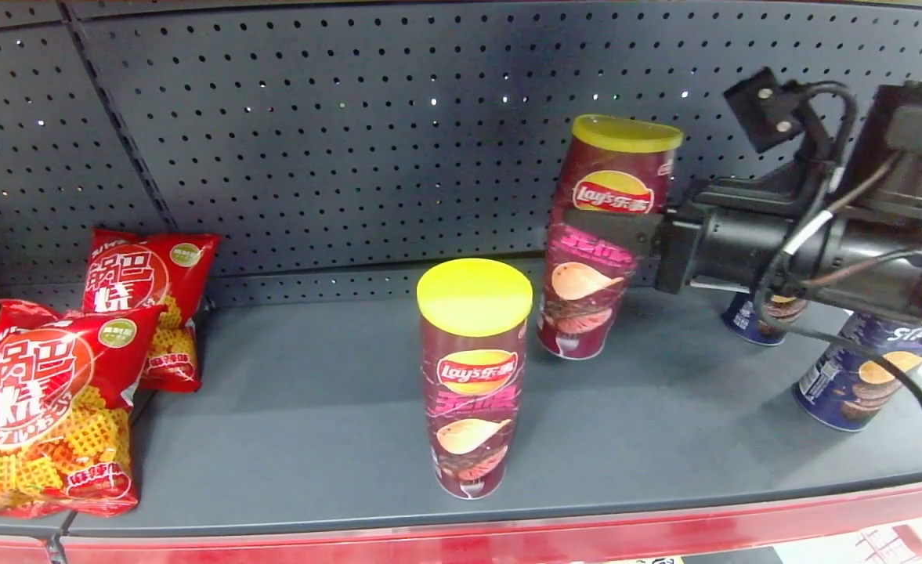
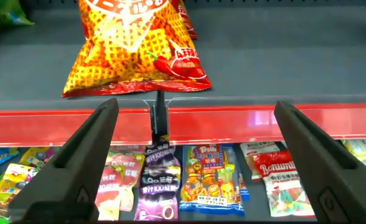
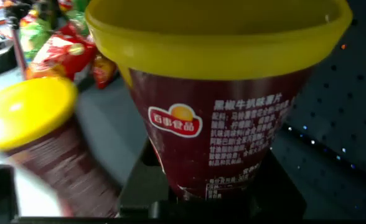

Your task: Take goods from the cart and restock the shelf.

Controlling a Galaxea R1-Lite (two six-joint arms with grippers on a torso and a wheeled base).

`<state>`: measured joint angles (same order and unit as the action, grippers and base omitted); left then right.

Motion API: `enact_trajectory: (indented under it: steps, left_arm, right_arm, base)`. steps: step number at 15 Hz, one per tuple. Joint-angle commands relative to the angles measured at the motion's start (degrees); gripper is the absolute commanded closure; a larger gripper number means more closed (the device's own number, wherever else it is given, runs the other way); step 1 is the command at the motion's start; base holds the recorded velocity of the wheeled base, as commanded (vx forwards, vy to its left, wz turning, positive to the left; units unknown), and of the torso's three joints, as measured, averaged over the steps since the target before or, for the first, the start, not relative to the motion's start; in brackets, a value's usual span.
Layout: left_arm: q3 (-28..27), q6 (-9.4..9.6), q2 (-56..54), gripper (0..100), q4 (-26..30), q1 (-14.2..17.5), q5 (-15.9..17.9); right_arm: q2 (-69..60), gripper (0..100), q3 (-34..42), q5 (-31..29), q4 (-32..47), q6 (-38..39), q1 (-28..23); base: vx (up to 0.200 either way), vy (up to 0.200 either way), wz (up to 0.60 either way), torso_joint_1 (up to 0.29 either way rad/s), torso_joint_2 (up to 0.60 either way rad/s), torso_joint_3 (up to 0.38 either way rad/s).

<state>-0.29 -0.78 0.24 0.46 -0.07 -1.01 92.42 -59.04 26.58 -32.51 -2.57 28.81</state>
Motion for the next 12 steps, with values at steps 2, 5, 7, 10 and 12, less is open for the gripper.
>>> enact_trajectory:
  steps: [2, 5, 7, 10, 12]
  left_arm:
    - [0.0, -0.01, 0.2, 0, 0.1, 0.0, 0.0]
    - [0.0, -0.01, 0.2, 0, 0.0, 0.0, 0.0]
    - [0.0, -0.01, 0.2, 0, 0.0, 0.0, 0.0]
    - [0.0, -0.01, 0.2, 0, 0.0, 0.0, 0.0]
    - [-0.1, -0.01, 0.2, 0, 0.0, 0.0, 0.0]
  right_arm:
    - [11.2, 100, -7.9, 3.3, -0.1, -0.9, -1.8]
    - [15.8, 100, -12.8, 8.8, 0.3, -3.2, -3.1]
    - [18.2, 100, -15.1, 12.6, 0.3, -3.2, -3.1]
    - [23.5, 100, -23.2, 13.4, 0.5, -3.1, -1.8]
    - [25.1, 100, -25.2, 13.4, 0.5, -2.9, -0.6]
  base:
    - [0.000, 0.000, 0.00, 0.000, 0.00, 0.000]
    - [0.000, 0.000, 0.00, 0.000, 0.00, 0.000]
    - [0.000, 0.000, 0.00, 0.000, 0.00, 0.000]
    - [0.000, 0.000, 0.00, 0.000, 0.00, 0.000]
    - [0.000, 0.000, 0.00, 0.000, 0.00, 0.000]
